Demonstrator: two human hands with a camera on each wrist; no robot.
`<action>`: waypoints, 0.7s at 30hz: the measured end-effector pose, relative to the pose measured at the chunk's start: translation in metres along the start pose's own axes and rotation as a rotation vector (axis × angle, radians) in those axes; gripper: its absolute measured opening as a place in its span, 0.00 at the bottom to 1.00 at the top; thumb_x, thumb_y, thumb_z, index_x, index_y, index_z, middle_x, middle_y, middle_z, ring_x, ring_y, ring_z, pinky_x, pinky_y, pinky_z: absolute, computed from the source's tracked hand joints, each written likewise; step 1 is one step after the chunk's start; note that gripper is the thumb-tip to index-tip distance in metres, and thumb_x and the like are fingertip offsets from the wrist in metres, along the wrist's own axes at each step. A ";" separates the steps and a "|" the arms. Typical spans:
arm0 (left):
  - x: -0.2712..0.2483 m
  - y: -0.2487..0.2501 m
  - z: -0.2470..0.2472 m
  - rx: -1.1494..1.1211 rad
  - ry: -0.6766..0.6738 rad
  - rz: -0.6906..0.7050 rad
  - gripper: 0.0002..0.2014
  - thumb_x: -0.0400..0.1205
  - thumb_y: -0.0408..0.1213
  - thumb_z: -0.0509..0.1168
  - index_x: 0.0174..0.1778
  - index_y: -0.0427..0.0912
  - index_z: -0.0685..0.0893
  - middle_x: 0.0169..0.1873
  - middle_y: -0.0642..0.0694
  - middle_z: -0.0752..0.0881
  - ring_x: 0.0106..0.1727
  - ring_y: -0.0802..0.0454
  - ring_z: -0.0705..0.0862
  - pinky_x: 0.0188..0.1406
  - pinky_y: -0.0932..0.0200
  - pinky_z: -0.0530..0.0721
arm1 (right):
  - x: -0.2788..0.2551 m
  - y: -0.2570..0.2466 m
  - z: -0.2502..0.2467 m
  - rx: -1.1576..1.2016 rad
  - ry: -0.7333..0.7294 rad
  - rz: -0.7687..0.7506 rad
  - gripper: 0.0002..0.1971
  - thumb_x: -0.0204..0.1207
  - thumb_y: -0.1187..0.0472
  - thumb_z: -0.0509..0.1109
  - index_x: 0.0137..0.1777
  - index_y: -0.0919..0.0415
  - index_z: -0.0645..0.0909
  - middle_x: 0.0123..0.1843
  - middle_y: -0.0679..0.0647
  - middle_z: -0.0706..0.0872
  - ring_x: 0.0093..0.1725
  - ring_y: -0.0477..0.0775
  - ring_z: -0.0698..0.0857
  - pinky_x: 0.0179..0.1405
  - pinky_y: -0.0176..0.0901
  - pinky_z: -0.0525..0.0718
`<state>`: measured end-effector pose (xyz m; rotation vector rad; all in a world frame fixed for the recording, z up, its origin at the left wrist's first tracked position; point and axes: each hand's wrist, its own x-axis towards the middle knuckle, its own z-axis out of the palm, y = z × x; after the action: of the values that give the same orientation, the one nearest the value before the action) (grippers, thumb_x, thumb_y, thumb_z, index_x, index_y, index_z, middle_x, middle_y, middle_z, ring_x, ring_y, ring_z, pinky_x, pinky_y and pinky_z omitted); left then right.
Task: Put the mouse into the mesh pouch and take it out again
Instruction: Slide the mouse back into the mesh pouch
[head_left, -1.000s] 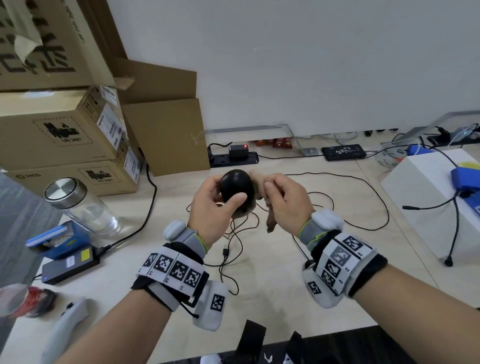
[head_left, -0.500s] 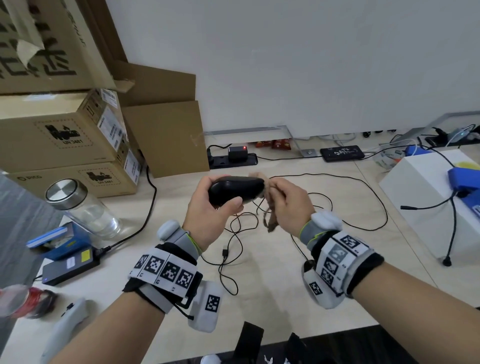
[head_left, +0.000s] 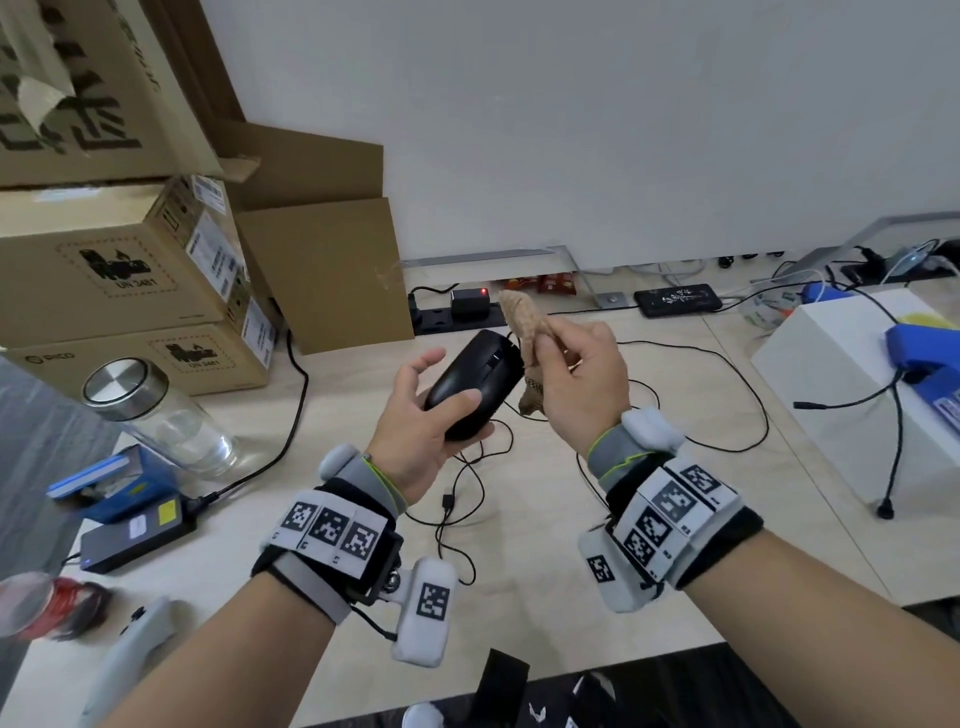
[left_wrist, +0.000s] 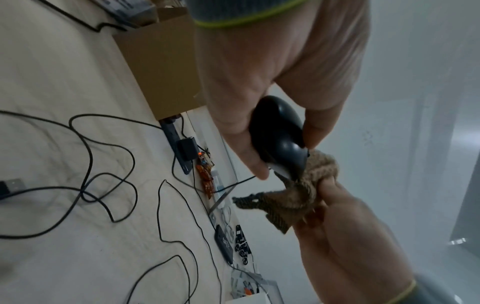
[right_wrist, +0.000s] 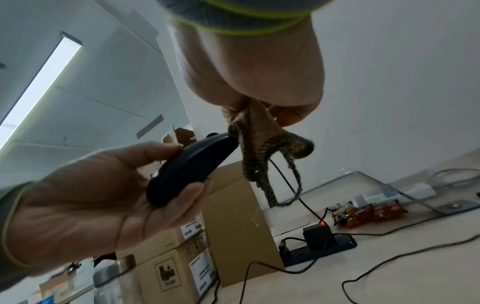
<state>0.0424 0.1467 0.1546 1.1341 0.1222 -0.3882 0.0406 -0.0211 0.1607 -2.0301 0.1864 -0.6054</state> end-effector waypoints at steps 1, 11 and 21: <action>0.000 -0.002 0.001 0.014 -0.046 -0.018 0.24 0.81 0.22 0.65 0.70 0.45 0.72 0.62 0.36 0.83 0.55 0.34 0.86 0.48 0.42 0.89 | -0.002 -0.002 0.002 -0.020 -0.026 -0.023 0.12 0.81 0.60 0.66 0.57 0.47 0.87 0.42 0.46 0.73 0.41 0.39 0.77 0.43 0.19 0.71; 0.001 0.003 0.006 -0.153 0.020 -0.149 0.33 0.85 0.61 0.48 0.71 0.37 0.77 0.64 0.32 0.84 0.63 0.39 0.84 0.64 0.46 0.82 | -0.058 -0.003 0.026 -0.111 -0.382 -0.580 0.15 0.77 0.63 0.71 0.64 0.60 0.85 0.53 0.55 0.80 0.56 0.54 0.82 0.60 0.36 0.80; -0.002 0.001 0.008 -0.022 -0.072 -0.110 0.35 0.83 0.66 0.42 0.58 0.42 0.84 0.52 0.40 0.90 0.54 0.45 0.89 0.46 0.50 0.88 | -0.032 -0.009 0.018 -0.161 -0.191 -0.188 0.17 0.79 0.50 0.65 0.66 0.45 0.83 0.48 0.50 0.76 0.46 0.45 0.78 0.51 0.38 0.80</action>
<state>0.0401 0.1405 0.1595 1.0934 0.1259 -0.5240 0.0207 0.0090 0.1498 -2.2642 -0.0722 -0.5211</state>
